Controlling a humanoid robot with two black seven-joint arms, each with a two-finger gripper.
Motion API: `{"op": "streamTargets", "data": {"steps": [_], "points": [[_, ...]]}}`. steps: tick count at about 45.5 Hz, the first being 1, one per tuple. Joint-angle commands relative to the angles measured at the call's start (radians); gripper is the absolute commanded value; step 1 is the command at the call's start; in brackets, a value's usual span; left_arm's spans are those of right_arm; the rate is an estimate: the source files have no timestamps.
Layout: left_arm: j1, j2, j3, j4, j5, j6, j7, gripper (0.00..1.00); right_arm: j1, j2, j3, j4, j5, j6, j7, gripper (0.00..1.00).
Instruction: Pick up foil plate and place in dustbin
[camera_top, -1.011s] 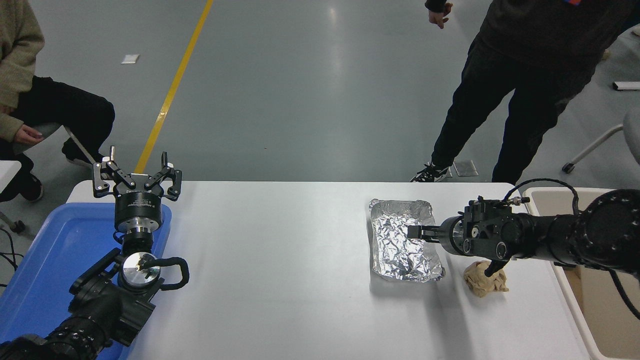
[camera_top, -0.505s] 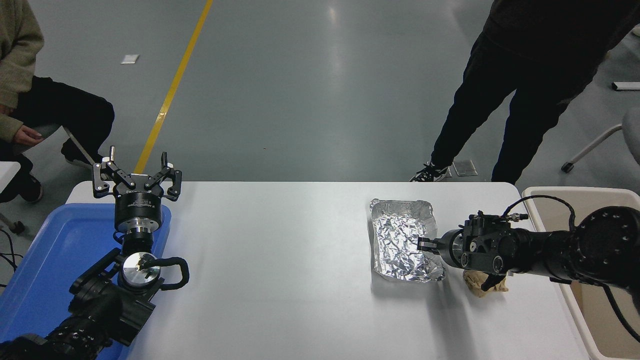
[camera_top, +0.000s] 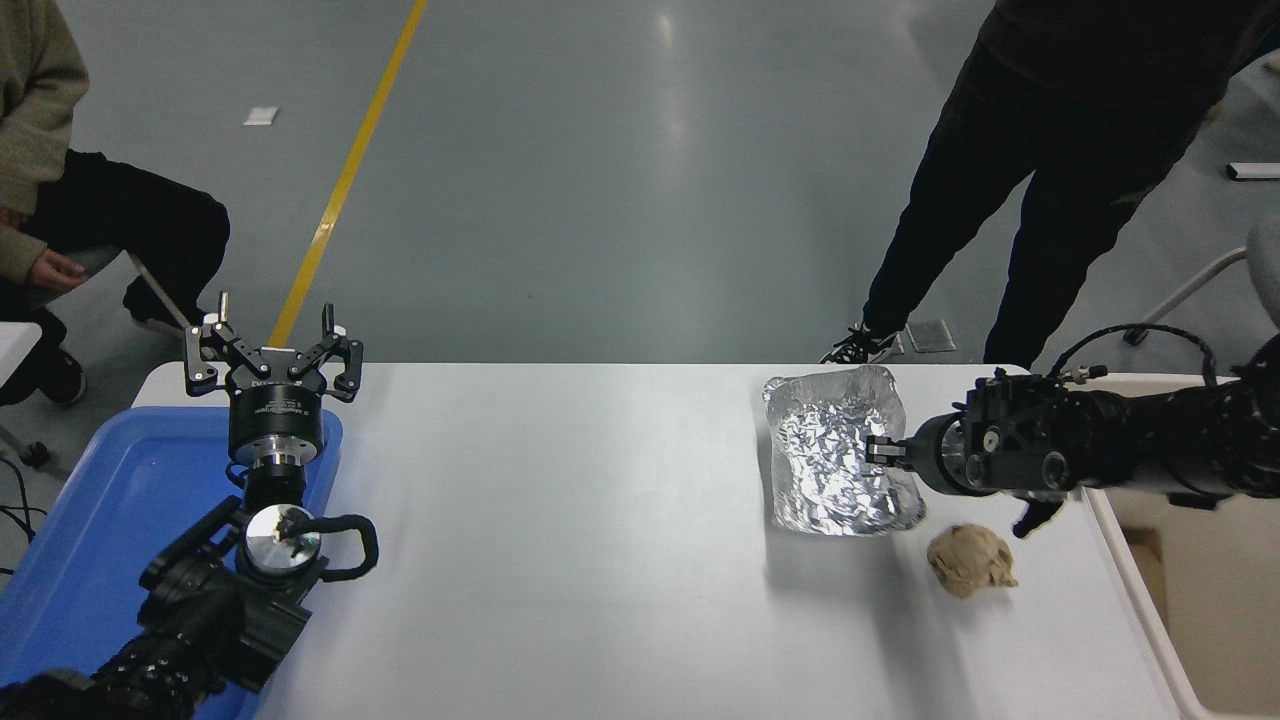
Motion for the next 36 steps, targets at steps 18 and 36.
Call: {"op": "streamTargets", "data": {"steps": [18, 36], "points": [[0.006, 0.007, 0.000, -0.001, 0.000, 0.000, 0.000, 0.99, 0.917, -0.236, -0.234, 0.291, 0.000, 0.625, 0.018, 0.00], [0.004, 0.007, 0.000, -0.001, 0.000, 0.000, 0.000, 0.99, 0.918, -0.265, -0.375, 0.218, -0.080, 0.622, 0.012, 0.00]]}}
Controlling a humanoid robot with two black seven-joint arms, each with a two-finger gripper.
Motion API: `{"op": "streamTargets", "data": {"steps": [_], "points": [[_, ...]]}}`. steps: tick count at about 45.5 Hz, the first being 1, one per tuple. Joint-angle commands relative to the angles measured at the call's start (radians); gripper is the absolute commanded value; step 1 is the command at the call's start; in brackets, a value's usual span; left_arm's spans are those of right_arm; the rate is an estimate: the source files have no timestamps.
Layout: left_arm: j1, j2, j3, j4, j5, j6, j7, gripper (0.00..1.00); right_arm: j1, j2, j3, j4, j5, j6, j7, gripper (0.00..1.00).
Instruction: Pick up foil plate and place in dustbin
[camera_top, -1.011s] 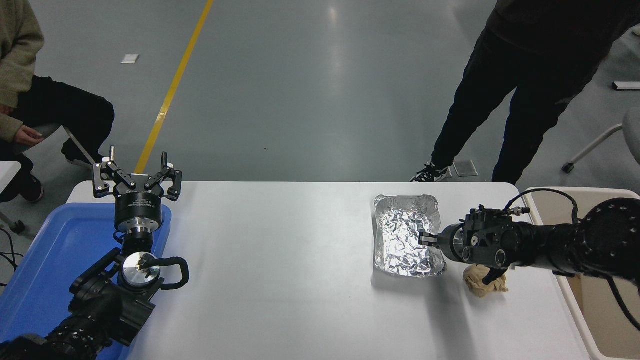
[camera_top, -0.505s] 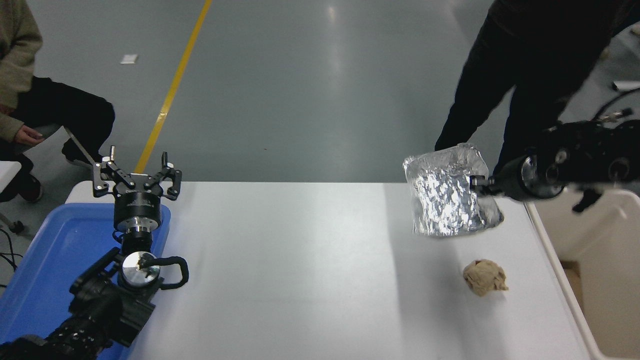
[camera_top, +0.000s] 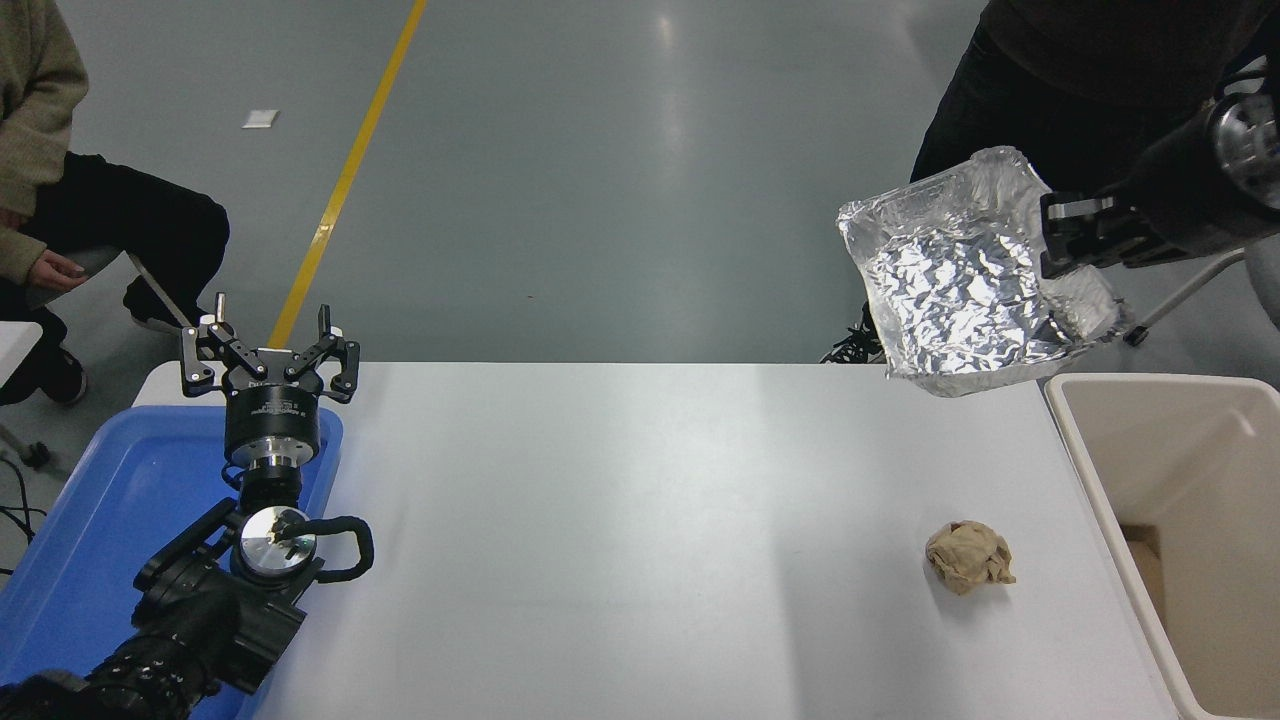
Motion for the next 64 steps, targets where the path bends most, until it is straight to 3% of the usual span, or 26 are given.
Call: {"op": "streamTargets", "data": {"steps": [1, 10, 16, 23, 34, 43, 51, 64], "points": [[-0.001, 0.000, 0.000, 0.001, 0.000, 0.000, 0.000, 0.99, 0.031, -0.054, -0.114, -0.063, -0.090, 0.017, 0.000, 0.00], [-0.001, -0.001, 0.000, 0.001, 0.000, 0.000, 0.000, 0.99, -0.121, -0.267, -0.077, -0.258, -0.310, 0.005, 0.005, 0.00], [-0.001, -0.001, 0.000, 0.001, 0.000, 0.000, 0.000, 0.99, -0.346, -0.387, 0.042, -0.433, -0.331, -0.035, 0.005, 0.00], [-0.001, -0.001, 0.000, 0.001, 0.000, 0.000, 0.000, 0.99, -0.755, -0.425, 0.241, -0.626, -0.330, -0.206, 0.005, 0.00], [-0.003, -0.001, 0.000, 0.001, 0.000, 0.000, 0.000, 0.99, -1.314, -0.353, 0.487, -0.812, -0.278, -0.518, 0.000, 0.00], [-0.003, -0.001, 0.000, 0.001, 0.000, 0.000, 0.000, 0.99, -1.578, -0.189, 0.564, -0.970, -0.112, -0.645, -0.001, 0.00], [-0.003, -0.001, 0.000, 0.001, -0.002, 0.000, 0.000, 0.99, -1.724, -0.060, 0.607, -1.103, -0.049, -0.679, -0.001, 0.00], [-0.004, -0.001, 0.000, 0.001, 0.000, 0.000, 0.000, 0.99, -1.771, 0.027, 0.630, -1.110, -0.049, -0.731, -0.003, 0.00]]}}
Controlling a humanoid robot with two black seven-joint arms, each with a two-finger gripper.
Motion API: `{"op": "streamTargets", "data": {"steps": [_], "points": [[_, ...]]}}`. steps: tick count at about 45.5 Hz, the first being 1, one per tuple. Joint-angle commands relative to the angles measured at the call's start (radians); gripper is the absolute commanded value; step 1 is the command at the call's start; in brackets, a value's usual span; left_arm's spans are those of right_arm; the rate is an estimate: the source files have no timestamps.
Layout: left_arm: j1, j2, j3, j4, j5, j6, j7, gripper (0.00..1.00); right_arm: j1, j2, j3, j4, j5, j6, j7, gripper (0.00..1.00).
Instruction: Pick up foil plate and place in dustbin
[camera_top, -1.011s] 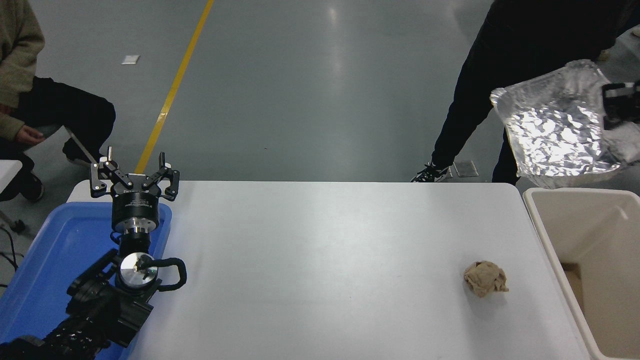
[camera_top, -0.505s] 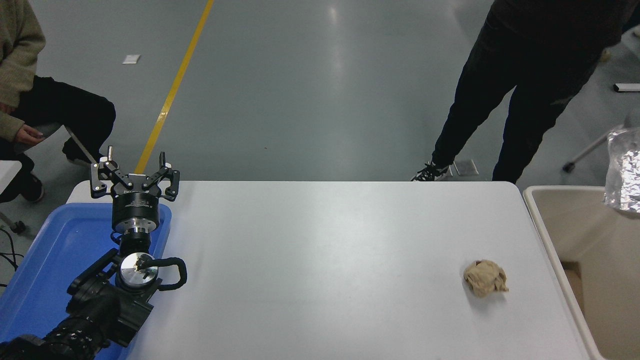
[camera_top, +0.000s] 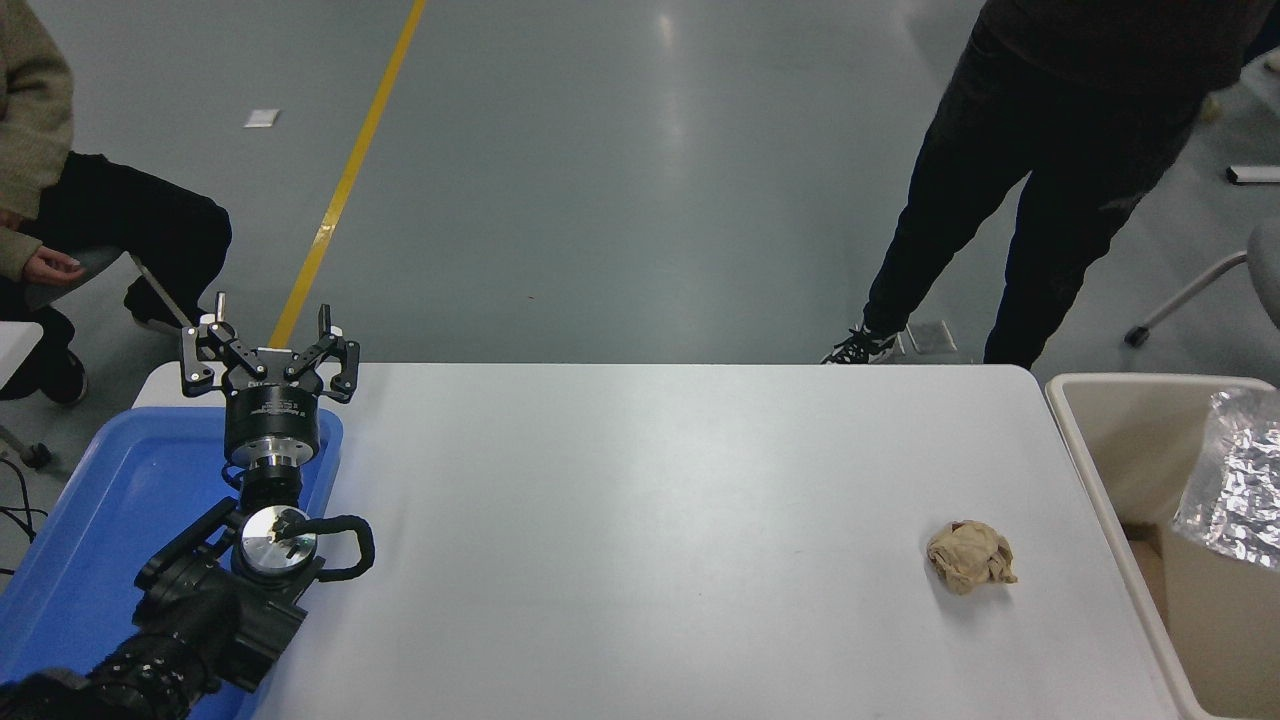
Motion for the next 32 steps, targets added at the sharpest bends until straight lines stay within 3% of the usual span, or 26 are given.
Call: {"op": "streamTargets", "data": {"steps": [1, 3, 6, 9, 11, 13, 24, 32], "points": [[-0.001, 0.000, 0.000, 0.000, 0.000, 0.000, 0.000, 0.99, -0.093, 0.093, 0.032, -0.049, 0.024, -0.060, -0.001, 0.00], [-0.001, 0.000, 0.000, 0.000, 0.000, 0.000, 0.000, 0.99, -0.099, 0.097, 0.032, -0.056, 0.024, -0.062, -0.001, 0.00], [-0.001, 0.000, 0.000, 0.000, 0.000, 0.000, 0.000, 0.99, -0.100, 0.102, 0.030, -0.061, 0.024, -0.062, 0.001, 0.17], [-0.001, 0.000, 0.000, 0.000, 0.000, 0.000, 0.000, 0.99, -0.099, 0.099, 0.030, -0.063, 0.024, -0.060, 0.001, 0.58], [-0.001, 0.000, 0.000, 0.000, -0.001, 0.000, 0.000, 0.99, -0.096, 0.094, 0.030, -0.063, 0.024, -0.057, 0.001, 0.74], [-0.001, 0.000, 0.000, 0.000, 0.000, 0.000, 0.000, 0.99, -0.091, 0.091, 0.030, -0.063, 0.024, -0.056, 0.002, 0.97], [-0.001, 0.000, 0.000, 0.000, 0.000, 0.000, 0.000, 0.99, -0.030, 0.050, 0.019, -0.027, 0.007, -0.039, 0.005, 1.00], [-0.002, -0.003, 0.000, 0.000, 0.000, 0.000, 0.000, 0.99, 0.143, -0.047, -0.031, 0.098, -0.018, -0.030, 0.005, 1.00]]}}
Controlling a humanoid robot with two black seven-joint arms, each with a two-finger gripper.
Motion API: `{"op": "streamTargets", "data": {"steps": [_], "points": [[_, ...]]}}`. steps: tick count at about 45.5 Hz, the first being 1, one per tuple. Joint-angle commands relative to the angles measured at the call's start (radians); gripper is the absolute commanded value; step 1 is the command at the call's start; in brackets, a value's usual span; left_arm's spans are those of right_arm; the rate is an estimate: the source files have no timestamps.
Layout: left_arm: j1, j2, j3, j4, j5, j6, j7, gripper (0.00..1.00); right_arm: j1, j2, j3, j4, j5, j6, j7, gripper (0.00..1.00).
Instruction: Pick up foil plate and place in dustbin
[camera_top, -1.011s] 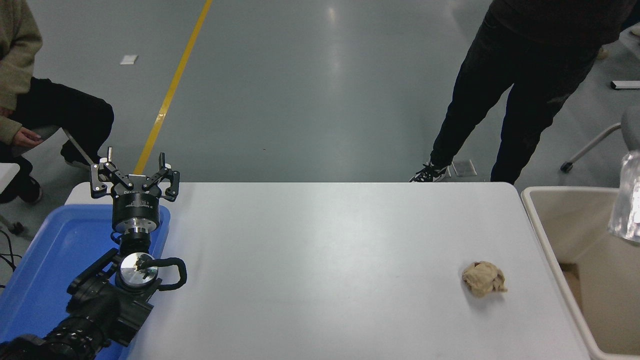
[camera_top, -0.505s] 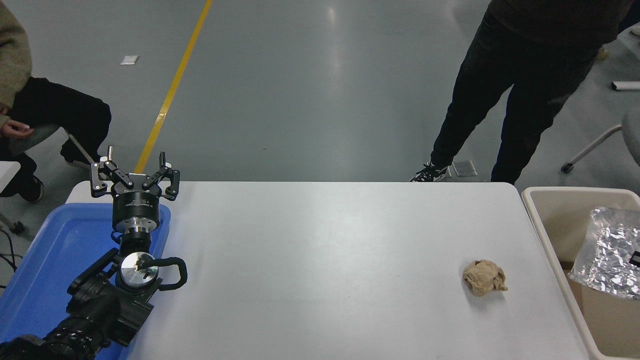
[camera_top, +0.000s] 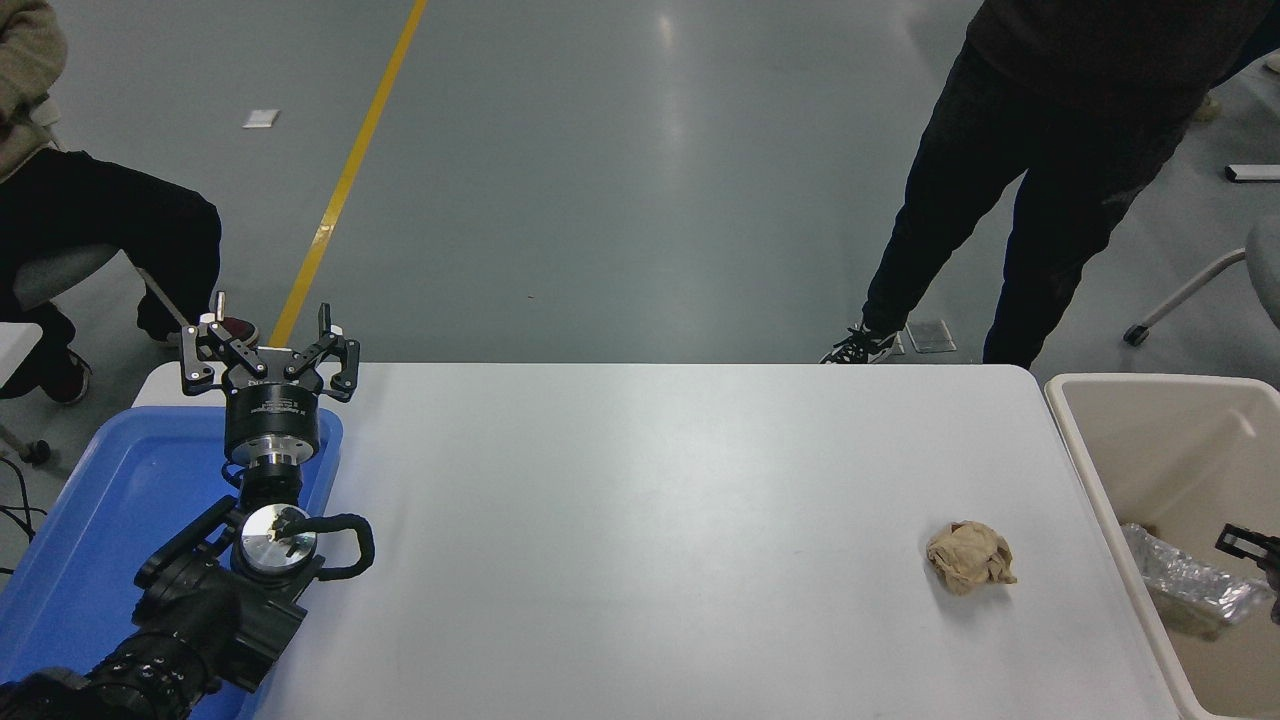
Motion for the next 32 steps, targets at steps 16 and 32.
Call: {"op": "streamTargets", "data": {"steps": [16, 32], "points": [[-0.001, -0.005, 0.000, 0.000, 0.000, 0.000, 0.000, 0.99, 0.832, -0.157, -0.378, 0.603, -0.068, 0.211, 0.001, 1.00], [0.000, -0.003, 0.000, 0.000, 0.000, 0.000, 0.000, 0.99, 1.232, 0.068, -0.387, 1.015, -0.016, 0.556, -0.006, 1.00]]}}
